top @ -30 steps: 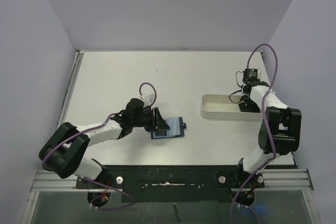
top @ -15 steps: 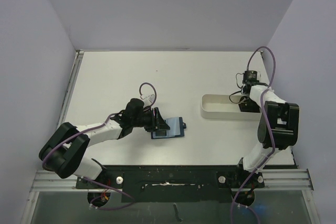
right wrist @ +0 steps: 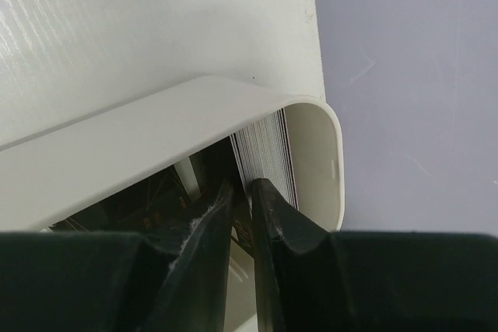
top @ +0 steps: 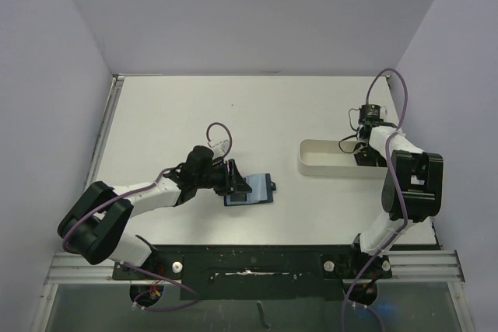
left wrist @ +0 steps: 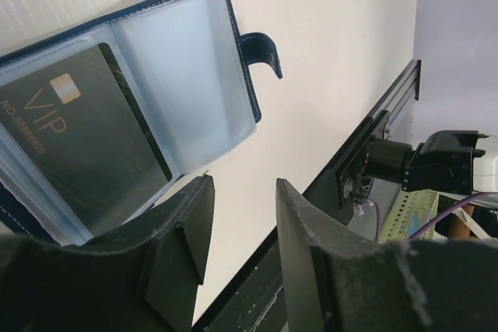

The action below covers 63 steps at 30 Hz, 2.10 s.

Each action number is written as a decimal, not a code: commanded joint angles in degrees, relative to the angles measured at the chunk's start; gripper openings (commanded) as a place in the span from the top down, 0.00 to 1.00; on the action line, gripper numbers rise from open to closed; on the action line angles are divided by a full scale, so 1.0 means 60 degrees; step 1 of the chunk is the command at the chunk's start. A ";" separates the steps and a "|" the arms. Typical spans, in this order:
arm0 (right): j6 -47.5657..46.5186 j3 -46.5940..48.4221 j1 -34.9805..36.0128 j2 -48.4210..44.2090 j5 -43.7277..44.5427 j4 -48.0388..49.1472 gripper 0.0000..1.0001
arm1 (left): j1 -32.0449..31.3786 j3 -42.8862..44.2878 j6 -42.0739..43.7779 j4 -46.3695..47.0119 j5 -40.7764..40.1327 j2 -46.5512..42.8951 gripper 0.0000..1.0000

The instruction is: Put the credit cards into the card holder

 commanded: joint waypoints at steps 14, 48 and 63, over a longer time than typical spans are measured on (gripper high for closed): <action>-0.0197 0.0767 0.0214 -0.0969 0.0591 -0.0381 0.96 | -0.0037 0.0152 0.0160 0.0251 -0.0022 -0.0219 0.63; 0.4425 0.0241 0.4570 -0.5626 -0.6090 0.0648 1.00 | 0.0171 0.1196 -0.0324 -0.0365 -0.0538 -0.2061 0.43; 0.9051 -0.3853 0.4970 -0.7493 -1.0439 0.7552 1.00 | 0.0355 0.0593 -0.2314 0.1900 -0.0622 -0.3355 0.45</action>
